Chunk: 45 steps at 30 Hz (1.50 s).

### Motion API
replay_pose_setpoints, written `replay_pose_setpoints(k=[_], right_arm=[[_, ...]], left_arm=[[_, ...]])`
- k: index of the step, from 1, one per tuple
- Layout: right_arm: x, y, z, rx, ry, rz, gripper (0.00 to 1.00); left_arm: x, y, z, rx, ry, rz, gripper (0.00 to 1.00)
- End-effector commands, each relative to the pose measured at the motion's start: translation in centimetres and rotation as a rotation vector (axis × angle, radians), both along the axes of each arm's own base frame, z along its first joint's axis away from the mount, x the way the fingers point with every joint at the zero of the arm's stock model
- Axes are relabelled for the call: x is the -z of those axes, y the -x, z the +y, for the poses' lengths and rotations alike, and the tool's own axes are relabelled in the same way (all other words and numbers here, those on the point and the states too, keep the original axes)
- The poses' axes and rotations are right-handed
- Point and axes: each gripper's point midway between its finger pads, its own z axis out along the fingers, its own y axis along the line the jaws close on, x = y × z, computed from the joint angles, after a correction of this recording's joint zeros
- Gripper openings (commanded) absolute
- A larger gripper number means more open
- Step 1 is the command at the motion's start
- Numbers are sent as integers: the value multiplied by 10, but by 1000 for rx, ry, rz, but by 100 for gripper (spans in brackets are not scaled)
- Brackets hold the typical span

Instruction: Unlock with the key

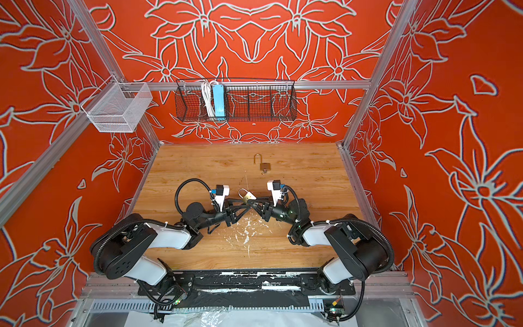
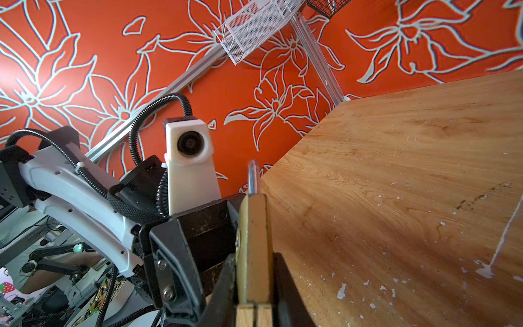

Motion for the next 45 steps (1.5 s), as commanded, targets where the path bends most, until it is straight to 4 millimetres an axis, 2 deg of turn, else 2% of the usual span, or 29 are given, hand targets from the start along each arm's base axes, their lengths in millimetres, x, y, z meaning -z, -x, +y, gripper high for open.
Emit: replay_pose_setpoints(k=[1, 5, 9, 13, 16, 26, 35, 45], right_arm=[[-22, 4, 6, -26, -48, -68, 0], [-21, 4, 8, -36, -46, -64, 0], [-21, 6, 12, -53, -45, -63, 0], [-20, 7, 14, -59, -43, -64, 0], [-20, 8, 16, -71, -42, -63, 0], [-14, 8, 24, -91, -33, -49, 0], [-8, 11, 34, -126, -25, -33, 0], [-5, 13, 44, -167, -22, -12, 0]], left_arm=[[-25, -2, 10, -76, 41, -105, 44], [-28, -2, 13, -88, 50, -105, 45], [-34, 4, 7, -33, 63, -108, 46], [-32, 8, -5, 53, 62, -84, 43], [-31, 8, -7, 64, 62, -80, 37], [-51, 16, 5, 31, 92, -139, 26], [-61, 17, 11, 14, 123, -133, 26], [-67, 9, 18, -28, 165, -83, 26]])
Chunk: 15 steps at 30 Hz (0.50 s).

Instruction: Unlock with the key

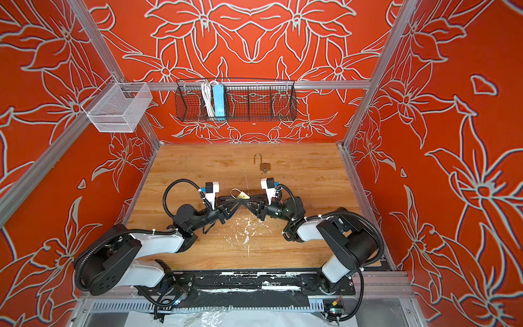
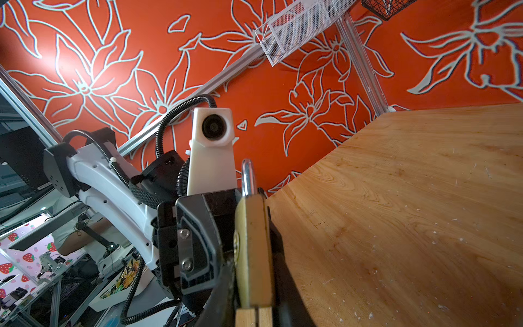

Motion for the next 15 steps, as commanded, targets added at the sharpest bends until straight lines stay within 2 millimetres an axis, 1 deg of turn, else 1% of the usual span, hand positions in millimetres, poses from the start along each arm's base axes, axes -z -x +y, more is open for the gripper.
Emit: replay_pose_setpoints(k=[1, 5, 8, 10, 15], right_arm=[[18, 5, 20, -58, 47, 65, 0], [21, 6, 25, -75, 52, 71, 0], [22, 6, 24, -70, 54, 72, 0], [21, 6, 24, -69, 52, 70, 0], [18, 7, 23, -67, 46, 74, 0]], left_arm=[[-34, 8, -1, 15, 68, -95, 27], [-36, 2, 4, -20, 98, -58, 29], [-37, 1, 6, -21, 111, -42, 37], [-39, 2, 8, -27, 115, -48, 39], [-29, -1, 16, -87, 83, -69, 48]])
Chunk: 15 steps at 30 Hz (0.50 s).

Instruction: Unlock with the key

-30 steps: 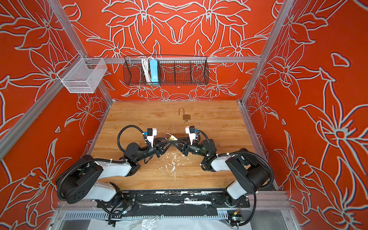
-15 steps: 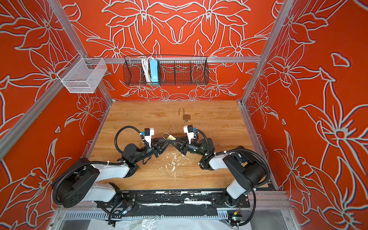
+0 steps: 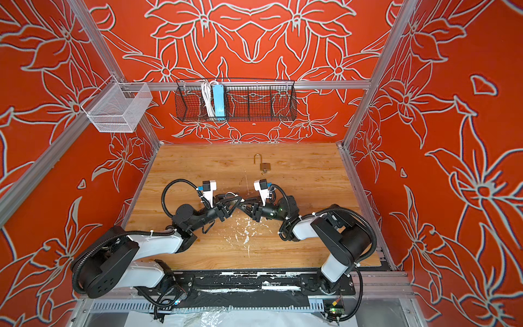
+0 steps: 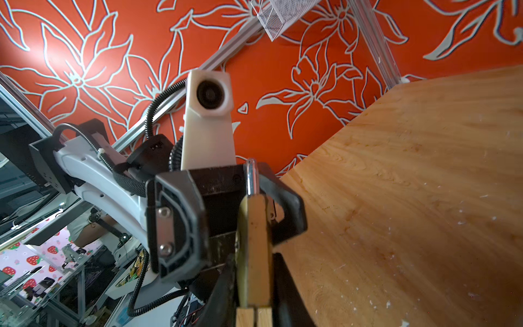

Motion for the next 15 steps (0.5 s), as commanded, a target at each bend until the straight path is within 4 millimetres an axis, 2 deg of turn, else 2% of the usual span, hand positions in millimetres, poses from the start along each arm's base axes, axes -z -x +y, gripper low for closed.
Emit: replay_pose_setpoints(k=[1, 5, 9, 15], right_arm=[[-1, 2, 3, -12, 2, 1, 0], [-3, 2, -1, 7, -3, -5, 0], [-4, -1, -5, 35, -6, -5, 0], [-13, -5, -24, 114, -24, -26, 0]], left_arm=[[-23, 8, 7, -28, 34, -119, 49], [-19, 8, 9, -12, 19, -121, 48], [-18, 15, -2, 81, 10, -114, 48], [-1, 11, -7, 106, -16, -62, 48]])
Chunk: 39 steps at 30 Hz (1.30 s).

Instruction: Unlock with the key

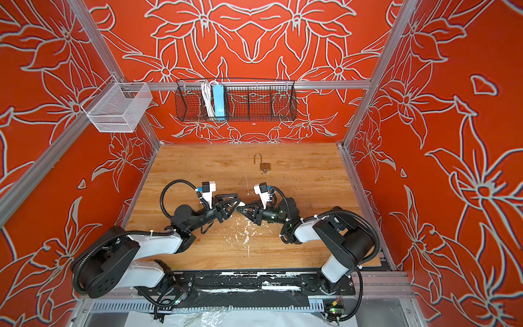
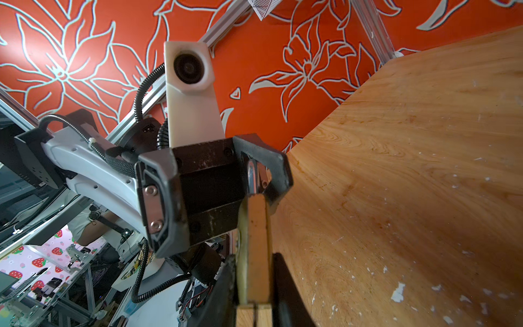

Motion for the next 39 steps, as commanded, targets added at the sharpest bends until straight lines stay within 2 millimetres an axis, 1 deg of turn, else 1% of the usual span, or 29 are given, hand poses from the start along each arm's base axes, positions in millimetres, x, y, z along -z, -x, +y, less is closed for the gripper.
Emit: replay_pose_setpoints(k=[1, 4, 6, 9, 10, 12, 15, 17, 19, 20, 26, 30, 34, 39], right_arm=[[-30, -11, -17, 107, -68, -84, 0], [-36, -11, -26, 135, -79, -100, 0], [-37, -12, -29, 141, -82, -104, 0], [-35, -13, -28, 137, -78, -98, 0], [-34, -13, -27, 133, -76, -93, 0], [-31, -15, -25, 130, -71, -86, 0], [-29, -15, -23, 120, -66, -79, 0], [-29, -16, -22, 116, -68, -77, 0], [-29, -15, -22, 112, -67, -76, 0], [-28, -15, -22, 112, -66, -75, 0], [-29, -15, -20, 100, -67, -73, 0], [-28, -15, -19, 101, -66, -69, 0], [-29, -15, -19, 96, -68, -69, 0], [-30, -15, -19, 97, -69, -73, 0]], left_arm=[[-7, 5, -7, 67, 15, -32, 48], [4, -2, -9, 75, 2, 15, 48], [6, -5, -11, 93, 10, 32, 47], [2, -1, -19, 159, 9, 28, 43], [1, -1, -19, 158, 10, 23, 42], [-2, 0, -15, 137, 9, -2, 41], [-8, 2, -4, 68, 14, -41, 39], [-14, 4, -1, 56, 22, -62, 35], [-16, 5, -1, 61, 26, -61, 29], [-15, 5, -2, 67, 25, -58, 28], [-8, 2, -15, 136, 19, -11, 28], [-10, 3, -18, 163, 22, -6, 30], [-9, 3, -19, 167, 21, -6, 30], [-9, 4, -24, 199, 22, 8, 28]])
